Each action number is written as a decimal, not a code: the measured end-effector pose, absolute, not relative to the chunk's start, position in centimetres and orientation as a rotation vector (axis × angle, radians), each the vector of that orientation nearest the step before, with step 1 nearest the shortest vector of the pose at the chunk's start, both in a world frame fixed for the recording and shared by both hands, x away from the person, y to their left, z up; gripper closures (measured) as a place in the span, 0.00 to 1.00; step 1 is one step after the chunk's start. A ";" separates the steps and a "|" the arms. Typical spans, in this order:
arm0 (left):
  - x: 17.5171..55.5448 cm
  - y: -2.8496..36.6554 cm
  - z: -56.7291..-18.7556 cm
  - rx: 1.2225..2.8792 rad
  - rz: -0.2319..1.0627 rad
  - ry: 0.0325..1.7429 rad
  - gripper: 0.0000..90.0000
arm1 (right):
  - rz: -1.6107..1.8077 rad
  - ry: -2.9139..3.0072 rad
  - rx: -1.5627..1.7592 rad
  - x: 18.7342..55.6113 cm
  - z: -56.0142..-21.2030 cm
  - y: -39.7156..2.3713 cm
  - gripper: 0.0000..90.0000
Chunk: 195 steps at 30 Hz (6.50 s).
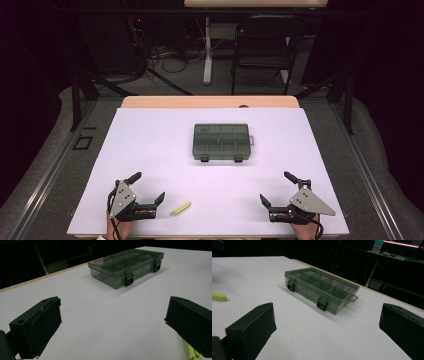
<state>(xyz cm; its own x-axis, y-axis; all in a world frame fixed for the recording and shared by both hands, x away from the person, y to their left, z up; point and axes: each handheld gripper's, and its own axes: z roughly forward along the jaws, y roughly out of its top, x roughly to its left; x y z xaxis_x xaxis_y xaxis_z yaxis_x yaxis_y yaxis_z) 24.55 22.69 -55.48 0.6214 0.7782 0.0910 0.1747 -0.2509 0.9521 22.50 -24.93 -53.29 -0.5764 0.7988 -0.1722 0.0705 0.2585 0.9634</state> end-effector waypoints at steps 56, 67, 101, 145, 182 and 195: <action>31.4 19.6 -53.9 1.912 0.523 0.724 0.00 | 1.308 2.103 0.889 31.0 -53.2 -23.2 0.00; 33.4 18.0 -53.5 1.939 0.499 0.695 0.00 | 1.280 2.150 0.921 33.4 -52.9 -22.7 0.00; 38.8 14.9 -54.1 2.052 0.410 0.669 0.06 | 1.220 2.317 0.944 38.8 -53.4 -22.3 0.03; 40.8 13.5 -55.7 2.117 0.333 0.670 0.53 | 1.089 2.417 0.881 39.9 -54.6 -21.7 0.55; 40.7 13.5 -56.0 2.114 0.318 0.695 0.55 | 1.108 2.403 0.906 39.7 -54.8 -21.7 0.55; 40.7 13.6 -56.0 2.107 0.312 0.697 0.57 | 1.089 2.401 0.915 39.6 -54.8 -21.7 0.58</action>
